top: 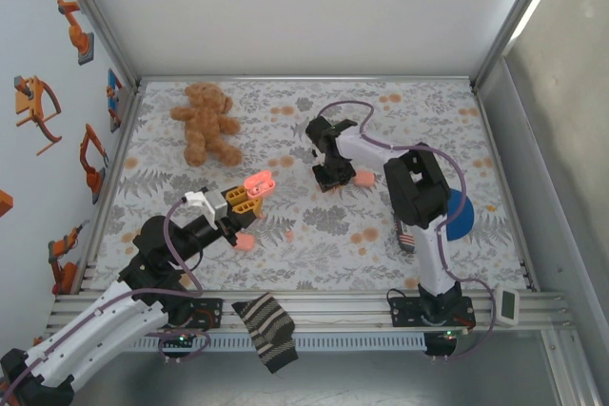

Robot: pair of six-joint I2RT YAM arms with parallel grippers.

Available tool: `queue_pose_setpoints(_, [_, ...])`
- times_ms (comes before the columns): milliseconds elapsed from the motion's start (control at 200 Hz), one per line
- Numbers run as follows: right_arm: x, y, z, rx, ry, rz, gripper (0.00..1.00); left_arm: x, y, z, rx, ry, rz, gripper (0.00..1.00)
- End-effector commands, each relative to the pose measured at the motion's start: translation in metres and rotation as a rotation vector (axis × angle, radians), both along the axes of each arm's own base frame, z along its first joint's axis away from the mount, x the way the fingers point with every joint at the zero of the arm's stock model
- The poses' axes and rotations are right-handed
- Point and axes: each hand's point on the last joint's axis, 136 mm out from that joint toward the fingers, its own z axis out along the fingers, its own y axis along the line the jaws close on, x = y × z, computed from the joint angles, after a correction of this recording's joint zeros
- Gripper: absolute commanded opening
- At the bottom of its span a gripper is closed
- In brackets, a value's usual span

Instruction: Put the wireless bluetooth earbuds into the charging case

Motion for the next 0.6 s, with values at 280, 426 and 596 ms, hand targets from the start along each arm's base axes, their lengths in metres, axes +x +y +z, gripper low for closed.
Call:
queue_pose_setpoints(280, [0.002,0.003,0.033,0.032,-0.111,0.028,0.25,0.002,-0.001,0.0,-0.002,-0.015,0.007,0.0])
queue_pose_setpoints(426, [0.001,0.003,0.055,0.061,-0.162,0.024,0.25,0.003,-0.003,-0.002,0.0,-0.005,0.005,0.0])
queue_pose_setpoints(596, [0.001,0.002,0.098,0.129,-0.271,0.0,0.24,0.006,-0.005,-0.003,-0.01,0.012,0.005,0.0])
